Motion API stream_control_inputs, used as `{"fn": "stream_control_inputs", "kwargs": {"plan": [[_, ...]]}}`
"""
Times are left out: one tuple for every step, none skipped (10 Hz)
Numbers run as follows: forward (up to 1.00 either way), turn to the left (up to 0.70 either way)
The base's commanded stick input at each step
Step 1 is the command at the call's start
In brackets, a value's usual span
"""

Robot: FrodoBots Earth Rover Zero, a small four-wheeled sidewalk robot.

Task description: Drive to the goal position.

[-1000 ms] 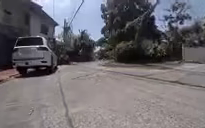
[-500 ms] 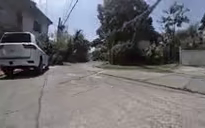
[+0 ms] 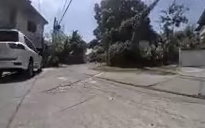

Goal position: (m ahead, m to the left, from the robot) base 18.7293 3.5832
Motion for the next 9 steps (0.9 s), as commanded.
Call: {"fn": "stream_control_inputs", "kwargs": {"plan": [[1.0, 0.06], [1.0, 0.06], [1.0, 0.06], [1.0, 0.06], [1.0, 0.06], [1.0, 0.06], [1.0, 0.06], [1.0, 0.06], [1.0, 0.06]]}}
